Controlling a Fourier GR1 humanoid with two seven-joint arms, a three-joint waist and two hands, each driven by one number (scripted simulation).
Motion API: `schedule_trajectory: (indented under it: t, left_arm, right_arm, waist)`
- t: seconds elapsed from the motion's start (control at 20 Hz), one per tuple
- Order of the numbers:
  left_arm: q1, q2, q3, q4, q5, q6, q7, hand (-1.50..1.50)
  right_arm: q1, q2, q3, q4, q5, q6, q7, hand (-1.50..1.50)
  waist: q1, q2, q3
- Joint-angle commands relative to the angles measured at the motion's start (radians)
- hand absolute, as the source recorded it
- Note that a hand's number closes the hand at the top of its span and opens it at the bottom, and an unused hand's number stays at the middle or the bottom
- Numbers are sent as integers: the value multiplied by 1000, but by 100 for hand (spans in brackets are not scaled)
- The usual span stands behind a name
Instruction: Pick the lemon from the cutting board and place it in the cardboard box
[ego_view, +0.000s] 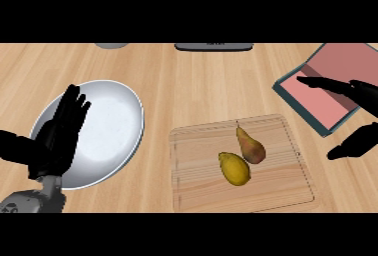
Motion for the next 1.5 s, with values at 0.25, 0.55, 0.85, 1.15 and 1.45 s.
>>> schedule_trajectory:
  t: [0.25,0.55,0.85,1.15,1.45]
  left_arm:
    - [-19,-9,40,-36,-11,8,75,0]
    - [5,-79,15,-19,-55,-20,15,0]
    - [-4,-62,76,11,-52,-73,27,0]
    - [25,-74,74,-55,-76,-78,63,0]
    - [26,-121,77,-46,-129,-76,43,0]
  right_arm:
    - [-22,115,5,-214,-145,136,338,-150]
    - [65,190,-16,-415,-153,124,519,-150]
    - [113,250,-9,-430,-61,143,573,-150]
    - [105,382,72,-387,75,112,577,-150]
    - [143,431,33,-424,148,123,584,-150]
  waist:
    - [0,2,2]
    - [-3,2,2]
    - [-1,4,2]
    - [5,4,2]
    - [1,4,2]
